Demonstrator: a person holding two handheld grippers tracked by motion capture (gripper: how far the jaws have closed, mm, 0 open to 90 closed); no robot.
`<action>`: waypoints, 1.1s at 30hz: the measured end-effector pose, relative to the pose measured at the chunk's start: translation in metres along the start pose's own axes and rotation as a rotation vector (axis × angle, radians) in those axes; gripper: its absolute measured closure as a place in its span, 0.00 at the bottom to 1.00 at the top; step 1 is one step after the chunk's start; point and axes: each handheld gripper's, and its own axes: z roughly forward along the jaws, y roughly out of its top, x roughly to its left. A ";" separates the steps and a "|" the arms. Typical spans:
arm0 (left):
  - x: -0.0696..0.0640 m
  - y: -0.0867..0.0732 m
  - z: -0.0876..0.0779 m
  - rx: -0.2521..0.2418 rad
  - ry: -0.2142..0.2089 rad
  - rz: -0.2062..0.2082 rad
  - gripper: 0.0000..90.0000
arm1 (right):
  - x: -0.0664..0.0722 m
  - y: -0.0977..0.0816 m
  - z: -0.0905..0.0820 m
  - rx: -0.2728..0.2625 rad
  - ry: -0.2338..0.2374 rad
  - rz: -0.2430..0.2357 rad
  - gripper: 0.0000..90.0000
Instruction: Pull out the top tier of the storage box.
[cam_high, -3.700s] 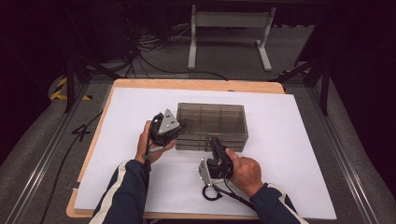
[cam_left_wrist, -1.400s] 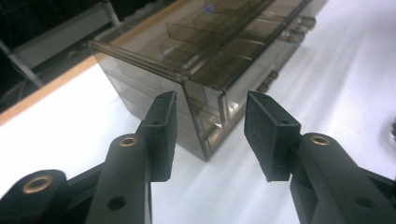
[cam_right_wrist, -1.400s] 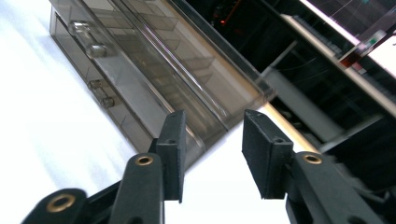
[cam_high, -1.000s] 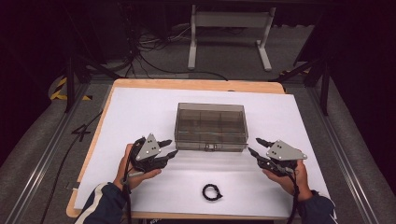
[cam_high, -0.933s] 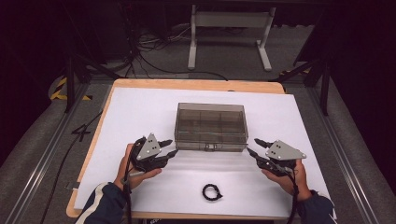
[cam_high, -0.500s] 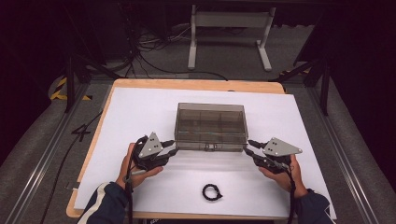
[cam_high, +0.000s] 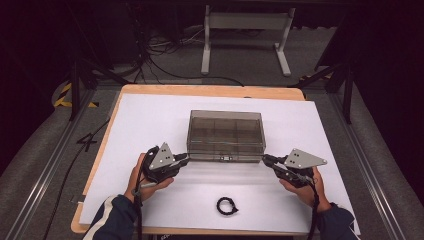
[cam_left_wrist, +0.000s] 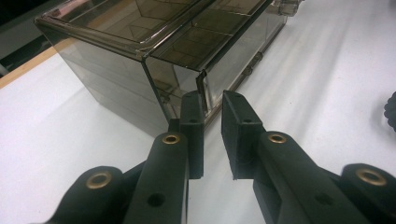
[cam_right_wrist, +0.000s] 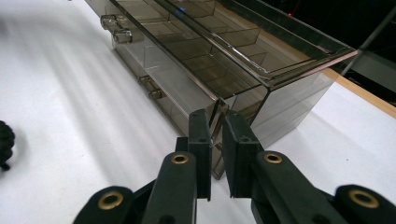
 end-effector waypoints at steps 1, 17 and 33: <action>0.000 0.000 0.000 -0.001 -0.002 -0.002 0.88 | 0.000 0.000 -0.001 0.000 0.002 -0.002 0.93; -0.009 -0.003 -0.012 0.029 -0.029 0.038 0.91 | 0.010 -0.002 -0.012 0.003 0.065 -0.029 0.95; -0.019 -0.008 -0.020 0.037 -0.034 0.051 0.91 | 0.022 -0.006 -0.021 0.009 0.088 -0.035 0.95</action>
